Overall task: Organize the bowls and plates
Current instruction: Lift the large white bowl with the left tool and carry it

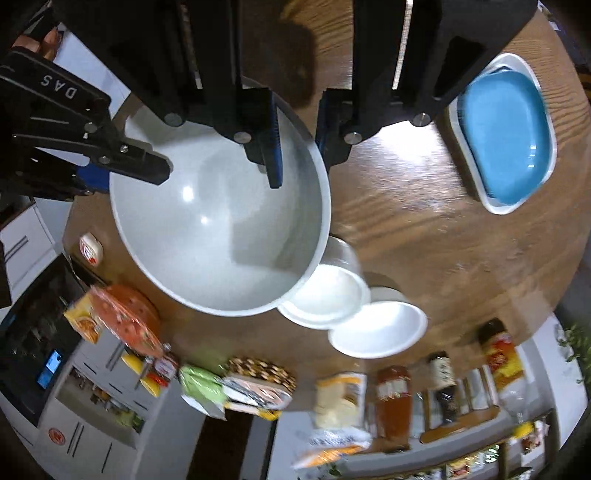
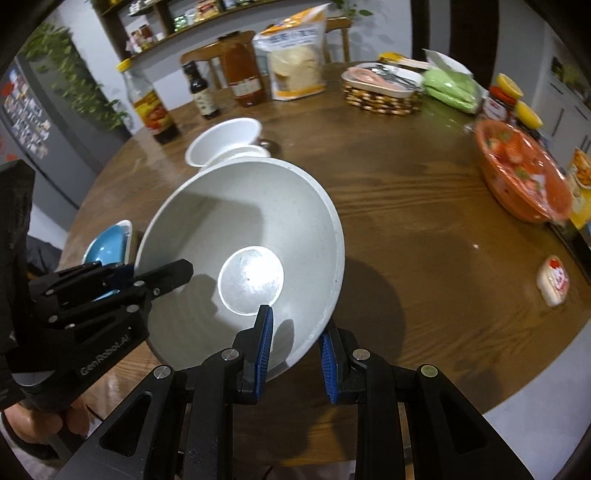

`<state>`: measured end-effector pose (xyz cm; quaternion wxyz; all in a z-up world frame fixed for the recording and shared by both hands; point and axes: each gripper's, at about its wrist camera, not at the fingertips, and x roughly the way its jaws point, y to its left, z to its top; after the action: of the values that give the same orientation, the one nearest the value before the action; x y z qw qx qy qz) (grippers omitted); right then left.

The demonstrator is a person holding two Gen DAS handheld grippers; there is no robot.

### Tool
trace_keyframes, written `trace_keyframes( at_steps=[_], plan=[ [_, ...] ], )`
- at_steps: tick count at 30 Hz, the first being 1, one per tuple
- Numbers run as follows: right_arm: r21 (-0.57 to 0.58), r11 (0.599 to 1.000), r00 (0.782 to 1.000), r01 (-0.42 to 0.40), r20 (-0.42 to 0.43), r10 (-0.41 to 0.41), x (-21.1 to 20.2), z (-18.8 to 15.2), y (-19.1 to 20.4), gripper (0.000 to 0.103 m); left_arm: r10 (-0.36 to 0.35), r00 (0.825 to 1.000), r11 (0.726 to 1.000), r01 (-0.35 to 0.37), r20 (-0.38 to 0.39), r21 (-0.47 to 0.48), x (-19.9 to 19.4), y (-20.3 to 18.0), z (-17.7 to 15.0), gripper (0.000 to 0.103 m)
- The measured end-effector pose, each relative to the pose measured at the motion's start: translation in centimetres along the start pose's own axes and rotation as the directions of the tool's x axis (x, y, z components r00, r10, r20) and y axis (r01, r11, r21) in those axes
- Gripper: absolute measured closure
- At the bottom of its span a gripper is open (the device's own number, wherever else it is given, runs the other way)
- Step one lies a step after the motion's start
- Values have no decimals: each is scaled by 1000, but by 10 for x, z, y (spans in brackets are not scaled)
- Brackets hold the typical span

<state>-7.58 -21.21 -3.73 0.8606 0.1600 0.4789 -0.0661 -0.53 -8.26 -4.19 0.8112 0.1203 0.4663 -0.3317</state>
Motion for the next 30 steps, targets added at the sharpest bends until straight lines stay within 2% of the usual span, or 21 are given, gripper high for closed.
trace_keyframes(
  at_steps=[8, 17, 24, 27, 30],
  plan=[
    [15, 999, 999, 44, -29, -43, 17, 9, -42, 76, -13, 998, 1000, 13, -59, 5, 42, -39, 10, 86],
    [-34, 999, 997, 17, -69, -20, 38, 25, -59, 76, 35, 997, 999, -36, -75, -14, 62, -46, 29, 86],
    [-117, 993, 992, -32, -122, 18, 35, 14, -47, 76, 58, 993, 997, -62, -100, -39, 60, -42, 18, 86],
    [-151, 985, 987, -87, -145, 65, 33, 5, -33, 76, 53, 994, 996, -60, -99, -66, 45, -33, 1, 86],
    [-204, 969, 979, -142, -173, 107, 41, -1, -8, 76, 77, 993, 989, -88, -94, -120, 31, -14, -15, 86]
  ],
)
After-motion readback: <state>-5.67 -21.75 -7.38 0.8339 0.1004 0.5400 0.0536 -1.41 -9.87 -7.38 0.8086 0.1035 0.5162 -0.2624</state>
